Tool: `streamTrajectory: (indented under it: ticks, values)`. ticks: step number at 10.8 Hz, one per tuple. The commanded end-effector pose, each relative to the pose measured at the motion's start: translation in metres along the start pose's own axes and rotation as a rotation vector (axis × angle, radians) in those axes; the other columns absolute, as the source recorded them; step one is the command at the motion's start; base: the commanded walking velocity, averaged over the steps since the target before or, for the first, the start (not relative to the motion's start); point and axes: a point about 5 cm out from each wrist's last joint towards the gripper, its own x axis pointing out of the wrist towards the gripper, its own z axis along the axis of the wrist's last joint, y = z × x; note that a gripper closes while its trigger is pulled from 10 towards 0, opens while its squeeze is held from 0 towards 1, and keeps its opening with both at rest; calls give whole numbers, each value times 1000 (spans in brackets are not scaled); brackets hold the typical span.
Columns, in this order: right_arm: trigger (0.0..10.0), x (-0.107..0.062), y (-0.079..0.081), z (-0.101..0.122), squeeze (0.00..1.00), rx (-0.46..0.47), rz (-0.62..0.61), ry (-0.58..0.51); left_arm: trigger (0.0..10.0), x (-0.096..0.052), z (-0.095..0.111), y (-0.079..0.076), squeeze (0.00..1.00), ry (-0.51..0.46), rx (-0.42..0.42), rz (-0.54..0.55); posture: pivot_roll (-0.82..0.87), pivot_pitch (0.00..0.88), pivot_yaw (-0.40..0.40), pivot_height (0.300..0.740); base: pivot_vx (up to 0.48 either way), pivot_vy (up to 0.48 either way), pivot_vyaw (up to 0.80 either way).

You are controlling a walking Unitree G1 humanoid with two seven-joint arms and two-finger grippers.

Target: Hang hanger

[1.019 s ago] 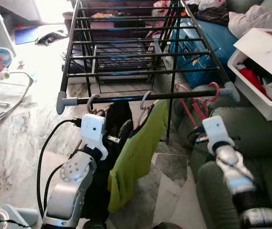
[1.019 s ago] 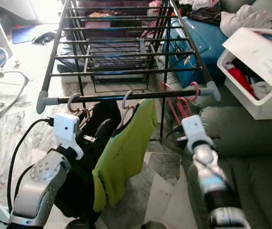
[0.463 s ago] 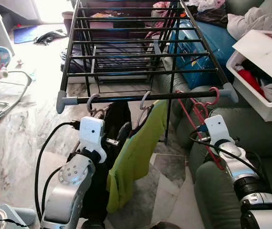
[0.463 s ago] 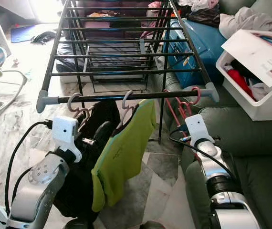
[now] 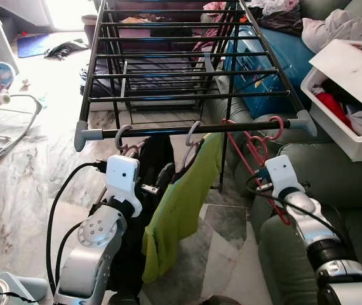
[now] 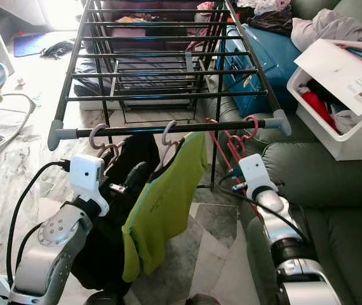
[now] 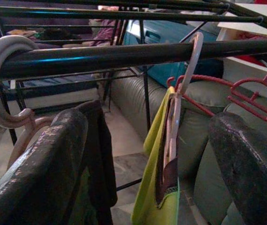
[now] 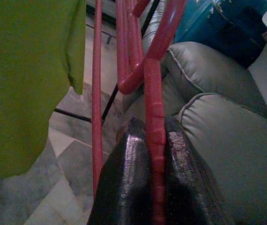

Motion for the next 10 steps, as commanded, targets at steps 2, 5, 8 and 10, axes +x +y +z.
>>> streamTrajectory:
  ticks: [2,5,8,10]
  values:
    - [10000,-3,1,-12,1000,-1,-1,43,10000,1,4,-2,0,-9,6,-3,8,2,-40,740,0,0,0]
    - [10000,-4,-1,-11,1000,22,-29,16,10000,2,3,-4,0,-5,3,-13,6,0,-44,740,0,0,0]
    - [10000,-10,1,-5,1000,75,-47,-84,10000,0,0,-3,0,2,0,-11,8,0,-42,740,0,0,0]
    - [10000,-20,2,-8,1000,102,-78,-127,10000,3,0,-3,0,5,1,-15,0,0,-39,740,0,0,0]
